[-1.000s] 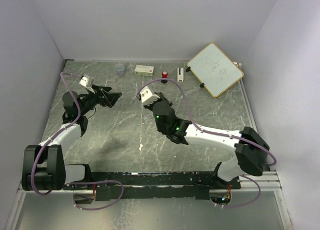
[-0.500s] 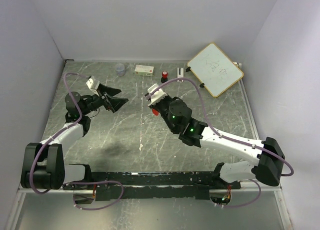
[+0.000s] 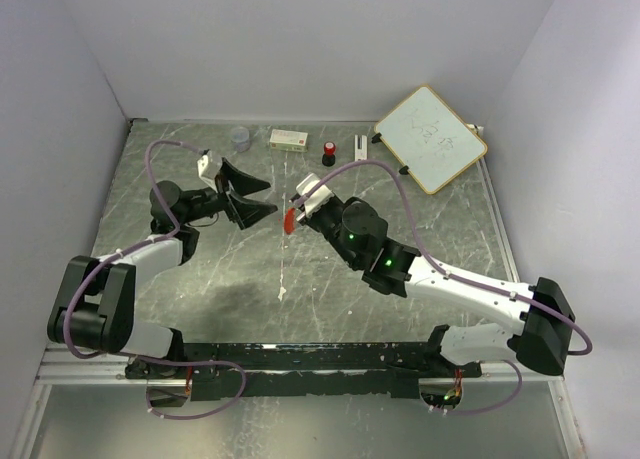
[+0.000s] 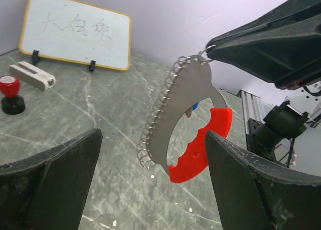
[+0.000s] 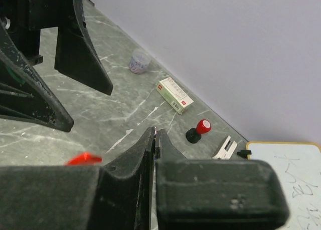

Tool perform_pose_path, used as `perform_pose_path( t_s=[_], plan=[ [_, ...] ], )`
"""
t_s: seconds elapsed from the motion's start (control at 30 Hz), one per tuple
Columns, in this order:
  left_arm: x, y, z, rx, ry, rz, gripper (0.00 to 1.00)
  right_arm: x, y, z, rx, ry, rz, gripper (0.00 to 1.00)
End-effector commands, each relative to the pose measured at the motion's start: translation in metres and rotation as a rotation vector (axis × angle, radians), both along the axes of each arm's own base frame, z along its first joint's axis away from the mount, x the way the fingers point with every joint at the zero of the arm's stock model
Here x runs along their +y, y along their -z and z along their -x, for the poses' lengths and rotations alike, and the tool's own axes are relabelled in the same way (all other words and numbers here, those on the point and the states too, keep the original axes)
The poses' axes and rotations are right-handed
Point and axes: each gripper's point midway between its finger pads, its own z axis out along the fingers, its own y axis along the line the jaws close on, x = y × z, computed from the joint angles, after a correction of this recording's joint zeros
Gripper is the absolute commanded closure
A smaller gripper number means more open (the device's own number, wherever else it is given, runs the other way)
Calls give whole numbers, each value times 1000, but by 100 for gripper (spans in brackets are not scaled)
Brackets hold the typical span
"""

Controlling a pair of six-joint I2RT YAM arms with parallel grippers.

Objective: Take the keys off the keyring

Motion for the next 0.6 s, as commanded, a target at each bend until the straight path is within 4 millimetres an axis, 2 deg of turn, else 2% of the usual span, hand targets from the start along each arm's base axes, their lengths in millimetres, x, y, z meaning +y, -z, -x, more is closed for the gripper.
perform_pose_path(
  t_s=[0.0,0.13,0.3,0.57],
  plan=[
    [-12,-18,14,-102,73,8,5,3,-8,3,-4,-16,-52,100],
    [-22,-13,14,-102,74,-19,5,7,-5,4,9,-29,-55,100],
    [-39,-8,24,-105,106,-48,5,8,-4,4,11,-32,-57,100],
    [-52,-14,34,-127,105,-55,5,11,0,2,21,-28,-56,100]
  ],
)
